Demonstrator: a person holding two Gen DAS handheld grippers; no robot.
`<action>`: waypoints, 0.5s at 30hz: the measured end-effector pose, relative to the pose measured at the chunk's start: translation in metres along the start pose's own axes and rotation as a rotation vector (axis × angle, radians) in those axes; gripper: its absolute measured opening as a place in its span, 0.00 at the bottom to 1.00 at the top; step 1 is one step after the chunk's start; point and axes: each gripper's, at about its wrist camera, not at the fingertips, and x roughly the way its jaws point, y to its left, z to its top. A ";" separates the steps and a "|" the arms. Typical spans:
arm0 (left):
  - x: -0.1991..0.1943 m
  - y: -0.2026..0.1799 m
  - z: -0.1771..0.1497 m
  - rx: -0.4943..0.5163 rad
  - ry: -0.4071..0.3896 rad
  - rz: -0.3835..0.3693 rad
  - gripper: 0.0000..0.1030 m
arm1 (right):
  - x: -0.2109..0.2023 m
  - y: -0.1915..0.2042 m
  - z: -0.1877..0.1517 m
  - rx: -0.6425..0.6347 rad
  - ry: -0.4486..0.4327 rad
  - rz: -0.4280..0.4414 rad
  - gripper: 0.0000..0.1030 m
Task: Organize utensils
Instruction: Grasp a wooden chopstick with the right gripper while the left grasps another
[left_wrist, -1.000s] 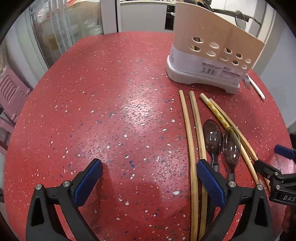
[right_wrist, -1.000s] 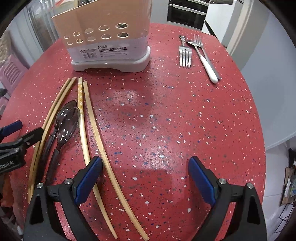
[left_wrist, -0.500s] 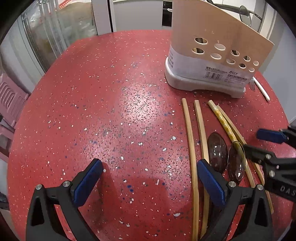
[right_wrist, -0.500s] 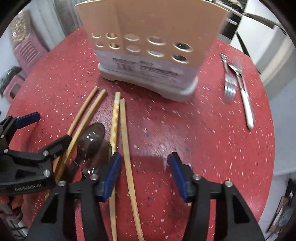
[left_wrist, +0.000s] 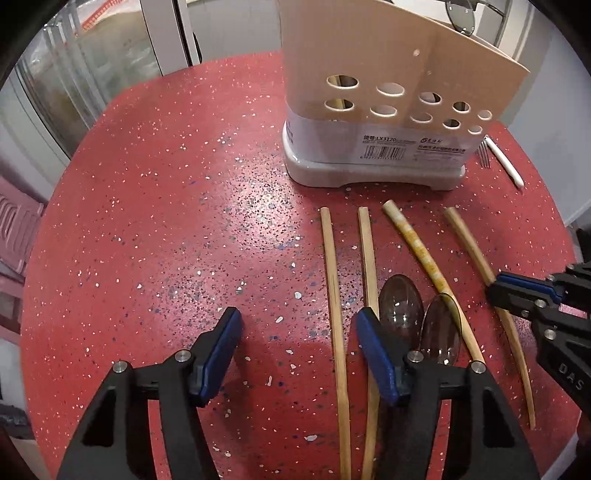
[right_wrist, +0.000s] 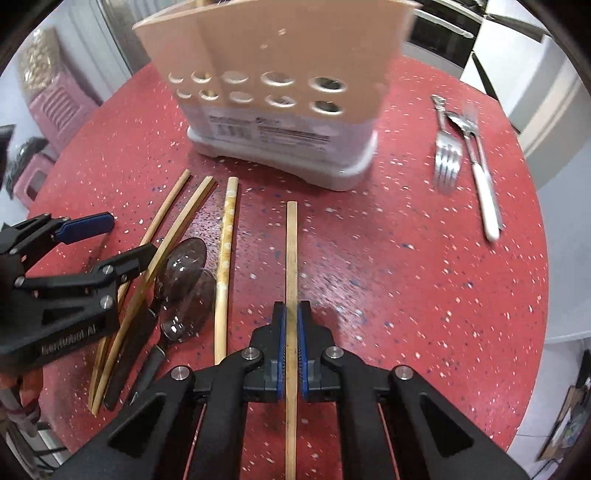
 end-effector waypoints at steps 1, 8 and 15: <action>0.001 0.000 0.002 -0.002 0.005 0.002 0.83 | -0.004 -0.004 -0.003 0.009 -0.019 0.003 0.06; 0.000 -0.016 0.010 0.067 0.036 -0.033 0.41 | -0.027 -0.017 -0.017 0.050 -0.100 0.056 0.06; -0.009 -0.026 -0.008 0.046 -0.029 -0.029 0.27 | -0.051 -0.030 -0.027 0.083 -0.181 0.100 0.06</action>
